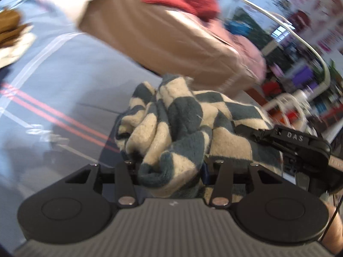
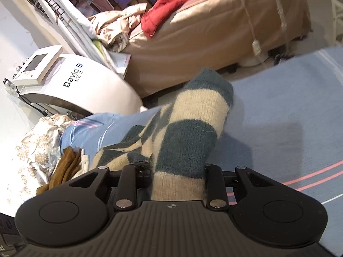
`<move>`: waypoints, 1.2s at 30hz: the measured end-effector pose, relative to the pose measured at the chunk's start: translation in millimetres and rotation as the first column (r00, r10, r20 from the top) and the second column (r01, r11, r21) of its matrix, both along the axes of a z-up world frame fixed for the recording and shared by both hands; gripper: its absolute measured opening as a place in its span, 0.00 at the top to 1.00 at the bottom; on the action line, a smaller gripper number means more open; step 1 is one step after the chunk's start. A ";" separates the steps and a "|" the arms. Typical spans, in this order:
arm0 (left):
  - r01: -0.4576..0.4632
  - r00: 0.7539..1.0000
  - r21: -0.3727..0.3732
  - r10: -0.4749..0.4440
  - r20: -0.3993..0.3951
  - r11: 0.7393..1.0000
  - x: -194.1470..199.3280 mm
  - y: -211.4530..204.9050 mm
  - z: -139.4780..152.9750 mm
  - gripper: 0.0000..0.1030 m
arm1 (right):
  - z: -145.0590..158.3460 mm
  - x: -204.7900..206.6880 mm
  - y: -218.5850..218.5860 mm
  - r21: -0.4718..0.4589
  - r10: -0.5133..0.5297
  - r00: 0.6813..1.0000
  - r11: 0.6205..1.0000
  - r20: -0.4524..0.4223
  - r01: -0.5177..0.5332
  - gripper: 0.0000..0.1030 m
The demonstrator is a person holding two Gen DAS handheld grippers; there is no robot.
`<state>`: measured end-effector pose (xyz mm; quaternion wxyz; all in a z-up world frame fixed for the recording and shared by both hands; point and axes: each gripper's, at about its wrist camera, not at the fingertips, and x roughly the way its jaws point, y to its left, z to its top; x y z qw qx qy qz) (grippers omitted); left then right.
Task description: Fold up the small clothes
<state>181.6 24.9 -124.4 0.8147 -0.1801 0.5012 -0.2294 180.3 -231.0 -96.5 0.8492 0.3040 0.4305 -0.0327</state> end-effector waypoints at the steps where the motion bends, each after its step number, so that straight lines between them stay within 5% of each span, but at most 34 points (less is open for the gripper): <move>1: 0.031 1.000 -0.007 -0.031 0.006 1.000 -7.4 -20.0 5.3 0.57 | 7.7 -10.2 -14.5 -0.022 -0.007 1.000 1.000 0.005 0.007 0.52; 9: 0.234 0.971 -0.068 -0.230 0.067 0.970 -86.1 -212.6 48.6 0.57 | 72.2 -102.8 -165.4 -0.207 -0.060 0.998 0.976 0.018 0.062 0.52; 14: 0.275 0.961 -0.098 -0.270 0.054 0.957 -151.5 -339.6 55.3 0.57 | 102.0 -159.0 -273.3 -0.282 -0.075 0.997 0.956 0.013 0.076 0.52; 20: 0.374 0.927 0.032 -0.372 -0.056 0.927 -226.3 -453.7 16.2 0.55 | 64.6 -200.2 -364.6 -0.321 -0.088 0.990 0.946 -0.112 0.048 0.47; 23: 0.388 0.921 0.120 -0.383 -0.068 0.914 -251.7 -471.2 2.1 0.42 | 24.9 -221.4 -390.1 -0.307 -0.117 0.977 0.950 -0.178 0.057 0.38; 25: 0.389 0.921 0.137 -0.389 -0.026 0.911 -261.1 -470.9 2.9 0.37 | 9.9 -236.3 -397.9 -0.290 -0.148 0.978 0.952 -0.145 0.101 0.28; 29: 0.393 0.919 0.134 -0.387 -0.074 0.910 -260.9 -464.3 8.0 0.26 | 6.5 -250.3 -412.0 -0.234 -0.210 0.974 0.954 -0.084 0.186 0.01; 32: 0.415 0.910 0.168 -0.411 -0.057 0.894 -252.2 -447.4 26.1 0.17 | 23.4 -257.5 -412.4 -0.292 -0.212 0.976 0.937 -0.044 0.191 0.01; 36: 0.363 0.908 0.233 -0.398 0.129 0.902 -245.5 -420.9 54.0 0.15 | 60.5 -270.7 -394.5 -0.460 -0.157 0.987 0.875 0.030 0.153 0.01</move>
